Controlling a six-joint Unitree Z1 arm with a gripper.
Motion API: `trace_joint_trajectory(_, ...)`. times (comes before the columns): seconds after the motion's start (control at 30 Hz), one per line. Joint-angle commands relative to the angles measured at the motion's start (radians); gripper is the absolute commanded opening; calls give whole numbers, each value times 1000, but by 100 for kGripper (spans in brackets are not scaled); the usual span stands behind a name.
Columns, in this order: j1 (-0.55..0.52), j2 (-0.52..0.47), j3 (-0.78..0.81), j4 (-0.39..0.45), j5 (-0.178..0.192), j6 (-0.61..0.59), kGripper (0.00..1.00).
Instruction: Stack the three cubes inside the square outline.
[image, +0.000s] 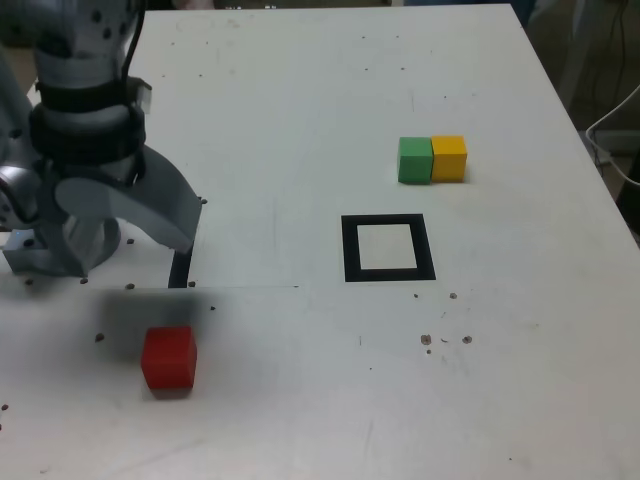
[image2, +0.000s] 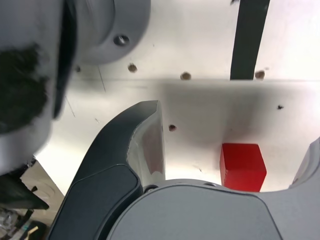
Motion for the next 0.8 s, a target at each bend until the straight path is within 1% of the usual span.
trace_joint_trajectory(0.0,-42,17,-3,-28,-8,-52,99)
trace_joint_trajectory(0.17,-128,54,-15,-79,-23,-165,98)
trace_joint_trajectory(0.27,-165,93,-31,-95,-33,-208,98)
trace_joint_trajectory(0.33,-190,127,-48,-97,-33,-233,97)
trace_joint_trajectory(0.47,-228,179,-75,-106,-19,-270,97)
trace_joint_trajectory(0.63,-263,231,-98,-119,7,-301,96)
trace_joint_trajectory(0.77,-271,254,-113,-115,31,-310,93)
